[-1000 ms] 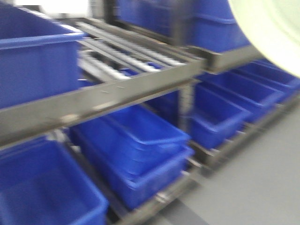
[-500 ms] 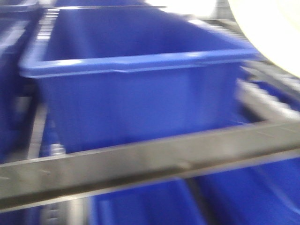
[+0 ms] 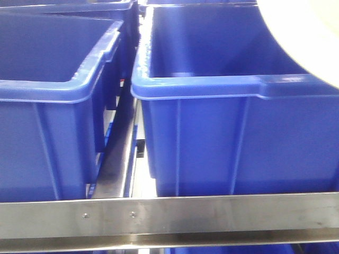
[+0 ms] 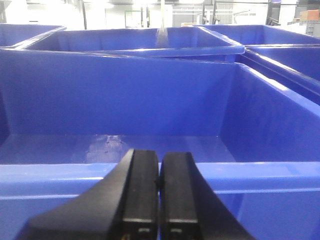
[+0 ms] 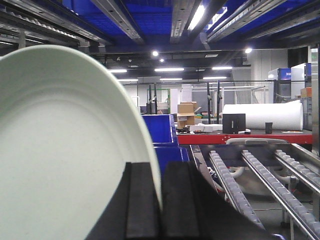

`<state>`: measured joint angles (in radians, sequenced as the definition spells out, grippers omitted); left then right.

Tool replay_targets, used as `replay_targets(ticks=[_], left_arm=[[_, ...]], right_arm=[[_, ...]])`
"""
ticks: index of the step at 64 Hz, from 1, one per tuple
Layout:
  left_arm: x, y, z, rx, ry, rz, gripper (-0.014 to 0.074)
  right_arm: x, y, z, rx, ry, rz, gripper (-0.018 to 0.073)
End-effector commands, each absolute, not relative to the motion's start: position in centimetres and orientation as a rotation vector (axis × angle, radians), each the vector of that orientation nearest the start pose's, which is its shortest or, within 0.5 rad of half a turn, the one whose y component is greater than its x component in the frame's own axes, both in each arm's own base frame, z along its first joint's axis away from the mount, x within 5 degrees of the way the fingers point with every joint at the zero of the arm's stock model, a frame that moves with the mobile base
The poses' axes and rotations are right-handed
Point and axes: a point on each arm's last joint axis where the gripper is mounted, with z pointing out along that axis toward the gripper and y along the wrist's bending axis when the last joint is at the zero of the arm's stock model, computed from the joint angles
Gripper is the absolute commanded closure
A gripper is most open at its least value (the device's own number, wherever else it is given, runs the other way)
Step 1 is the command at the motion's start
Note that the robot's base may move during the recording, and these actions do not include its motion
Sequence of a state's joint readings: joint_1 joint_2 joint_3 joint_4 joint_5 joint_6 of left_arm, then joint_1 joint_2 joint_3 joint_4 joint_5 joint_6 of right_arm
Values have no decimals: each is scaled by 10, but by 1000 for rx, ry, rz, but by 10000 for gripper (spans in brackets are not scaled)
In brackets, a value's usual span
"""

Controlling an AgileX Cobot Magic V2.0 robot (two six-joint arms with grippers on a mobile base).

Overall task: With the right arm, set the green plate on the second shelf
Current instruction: 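Move the held plate over the blue bin on the shelf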

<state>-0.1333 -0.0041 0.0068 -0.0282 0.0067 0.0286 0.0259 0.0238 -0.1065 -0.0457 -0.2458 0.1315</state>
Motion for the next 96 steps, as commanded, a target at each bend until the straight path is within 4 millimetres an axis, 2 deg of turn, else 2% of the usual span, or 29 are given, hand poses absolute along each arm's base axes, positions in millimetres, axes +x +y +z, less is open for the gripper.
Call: replay_targets(ticks=[1,39,52,61,73,83,96], left_arm=[[56,-7,206,89,1432,-116,466],[56,-7,206,89,1432,-116,466],[56,-7,206,89,1432,-116,466],[56,-7,206,89,1432,-116,466],[56,-7,206,89,1432,-116,466],[56,-7,206,89,1432,-116,466],[56,-7,206,89,1432,-116,466]], right_arm=[[39,2,288,28,1028,111,506],[39,2,289,28,1018,112,506],[34,2,298,62,907,194,506],[39,2,307,94,935,251,506],[76,3,332,136,1093,282,506],[133,4,351,154,1215,281,506],[217,8,360,237,1389,351,504]])
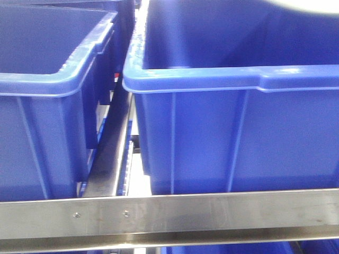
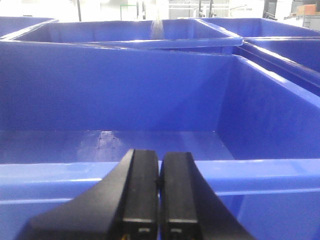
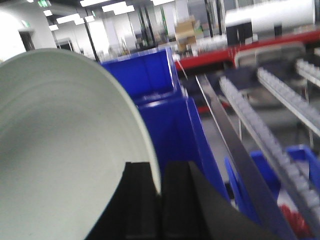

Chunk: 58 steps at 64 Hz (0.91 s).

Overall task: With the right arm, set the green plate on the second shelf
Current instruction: 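Move the held plate over the blue bin on the shelf, then lower the plate into the blue bin and open the right gripper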

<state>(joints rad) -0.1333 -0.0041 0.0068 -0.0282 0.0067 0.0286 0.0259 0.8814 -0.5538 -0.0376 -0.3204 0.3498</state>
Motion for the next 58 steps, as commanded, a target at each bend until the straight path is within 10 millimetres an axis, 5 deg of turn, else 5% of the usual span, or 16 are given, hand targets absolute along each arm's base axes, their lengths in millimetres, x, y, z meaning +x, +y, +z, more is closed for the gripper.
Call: replay_targets(ticks=[1,12,27,40,50,58], left_arm=[[56,-7,206,89,1432,-116,466],[56,-7,206,89,1432,-116,466],[56,-7,206,89,1432,-116,466],[56,-7,206,89,1432,-116,466],[56,-7,206,89,1432,-116,466],[56,-7,206,89,1432,-116,466]], right_arm=[[222,9,360,239,1399,357,501],[282,32,359,208,1517,408,379],[323,65,352,154,1642,456,143],[317,65,358,104,1686,409,185],[291,58,375,-29,1735,262,531],[258,49,397,-4,1753,232,482]])
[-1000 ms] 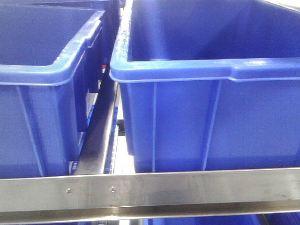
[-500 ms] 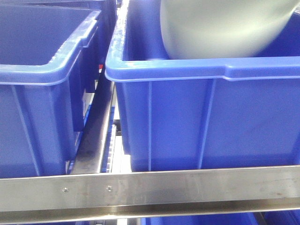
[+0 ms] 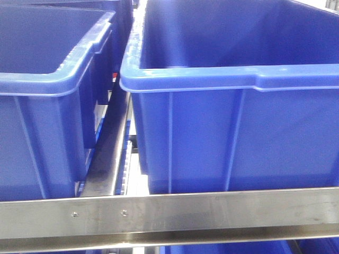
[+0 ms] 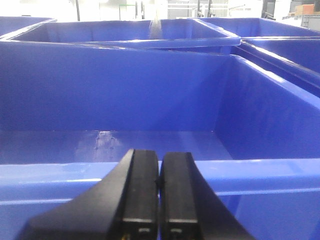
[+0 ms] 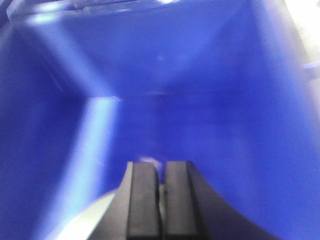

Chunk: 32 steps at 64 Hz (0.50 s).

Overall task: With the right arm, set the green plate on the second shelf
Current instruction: 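Lower the plate into the blue bin and open the right gripper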

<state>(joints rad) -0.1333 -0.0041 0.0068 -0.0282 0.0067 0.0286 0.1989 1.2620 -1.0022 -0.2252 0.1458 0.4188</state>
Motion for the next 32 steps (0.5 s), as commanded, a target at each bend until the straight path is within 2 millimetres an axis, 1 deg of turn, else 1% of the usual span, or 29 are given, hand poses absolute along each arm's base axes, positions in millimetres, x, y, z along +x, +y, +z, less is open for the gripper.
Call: replay_targets(ticks=[1,7,14,32], left_arm=[[56,-7,206,89,1432,-116,466],[56,-7,206,89,1432,-116,466],[56,-7,206,89,1432,-116,466],[56,-7,206,89,1432,-116,466]], right_arm=[[254,48,399,-2,1750,231,482],[235,43,414,6,1709,231,482],[223,41,423,8,1666,237,482],[221,40,425,6,1662,235,482]])
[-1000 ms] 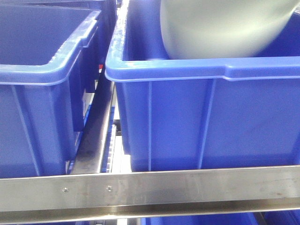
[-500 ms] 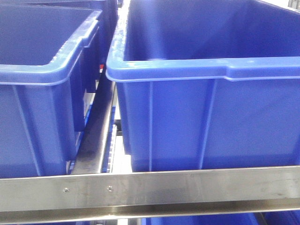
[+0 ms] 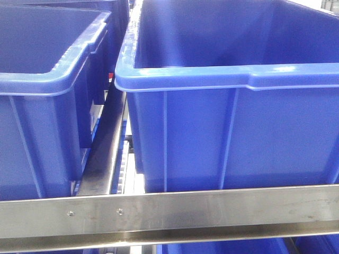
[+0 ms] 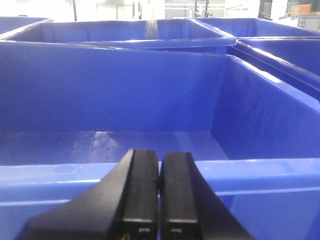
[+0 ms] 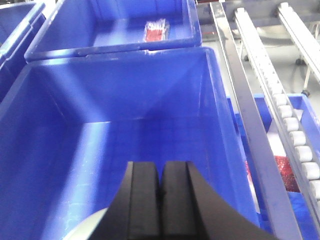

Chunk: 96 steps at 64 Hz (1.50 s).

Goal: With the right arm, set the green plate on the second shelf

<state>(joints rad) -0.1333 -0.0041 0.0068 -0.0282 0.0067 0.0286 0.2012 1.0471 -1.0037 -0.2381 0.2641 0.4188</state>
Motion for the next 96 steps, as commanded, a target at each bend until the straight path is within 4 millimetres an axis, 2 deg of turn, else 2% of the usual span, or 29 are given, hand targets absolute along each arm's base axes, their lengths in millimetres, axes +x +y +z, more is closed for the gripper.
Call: replay_targets(ticks=[1,5,15,25,45,53,65,82,96], left_arm=[[56,-7,206,89,1432,-116,466],[56,-7,206,89,1432,-116,466],[56,-7,206,89,1432,-116,466],[56,-7,206,89,1432,-116,466],[56,-7,206,89,1432,-116,466],[56,-7,206,89,1432,-116,466],[56,-7,206,89,1432,-116,466],[56,-7,206,89,1432,-116,466],[56,-7,206,89,1432,-116,466]], right_arm=[[221,40,425,4,1661,233,482],[216,34,427,18,1655,207,482],[187,6,428,118,1588,123,482],[158,-11,403,171,1494,61,482],[115,4,316,64,1322,173,482],[90,7,298,39,1294,199,482],[54,4,286,62,1246,166,482],[51,0,269,112,1379,128,482],[56,1,247,95,1367,133,482]])
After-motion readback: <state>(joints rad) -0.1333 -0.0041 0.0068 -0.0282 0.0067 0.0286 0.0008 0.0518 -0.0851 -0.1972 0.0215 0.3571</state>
